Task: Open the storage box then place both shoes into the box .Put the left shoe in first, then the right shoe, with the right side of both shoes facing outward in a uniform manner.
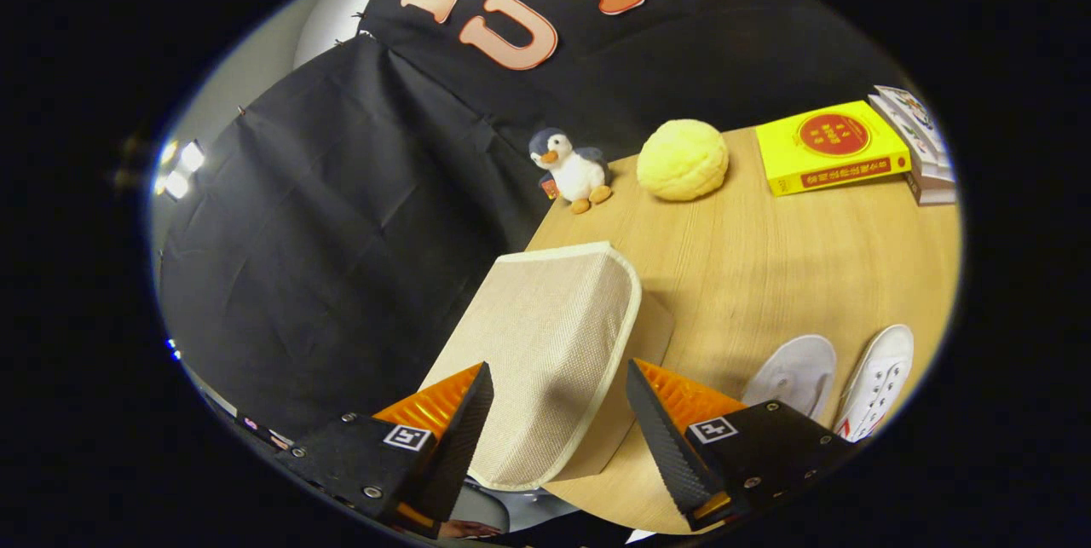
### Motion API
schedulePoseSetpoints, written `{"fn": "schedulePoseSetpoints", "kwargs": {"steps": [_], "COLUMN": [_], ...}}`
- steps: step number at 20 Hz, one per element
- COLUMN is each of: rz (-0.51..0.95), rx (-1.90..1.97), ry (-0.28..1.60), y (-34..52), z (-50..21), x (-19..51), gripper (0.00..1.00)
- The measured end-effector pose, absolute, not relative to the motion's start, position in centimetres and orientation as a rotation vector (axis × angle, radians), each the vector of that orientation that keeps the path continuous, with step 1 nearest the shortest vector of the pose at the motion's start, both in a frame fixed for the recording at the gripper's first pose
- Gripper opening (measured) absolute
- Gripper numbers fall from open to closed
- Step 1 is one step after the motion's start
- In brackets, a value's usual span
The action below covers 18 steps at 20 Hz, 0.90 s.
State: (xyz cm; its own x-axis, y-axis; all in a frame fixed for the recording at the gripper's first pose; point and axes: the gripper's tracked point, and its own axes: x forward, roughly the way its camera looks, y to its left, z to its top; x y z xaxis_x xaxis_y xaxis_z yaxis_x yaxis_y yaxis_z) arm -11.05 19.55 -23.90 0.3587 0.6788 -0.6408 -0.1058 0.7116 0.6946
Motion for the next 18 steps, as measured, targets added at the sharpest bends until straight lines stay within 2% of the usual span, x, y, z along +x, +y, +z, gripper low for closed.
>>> {"fn": "schedulePoseSetpoints", "kwargs": {"steps": [6,12,14,16,17,18], "rz": [0.564,0.540,0.529,0.532,0.524,0.531], "rx": [0.751,1.010,1.044,1.055,1.057,1.075], "ry": [1.210,1.219,1.211,1.204,1.201,1.197], "y": [21.7,23.7,23.5,23.4,23.1,22.9], "z": [-27.1,-27.9,-27.9,-27.3,-27.2,-26.5], "x": [-11.5,-10.2,-10.2,-10.0,-9.8,-9.9], "gripper": [0.94,0.93,0.91,0.84,0.76,0.73]}}
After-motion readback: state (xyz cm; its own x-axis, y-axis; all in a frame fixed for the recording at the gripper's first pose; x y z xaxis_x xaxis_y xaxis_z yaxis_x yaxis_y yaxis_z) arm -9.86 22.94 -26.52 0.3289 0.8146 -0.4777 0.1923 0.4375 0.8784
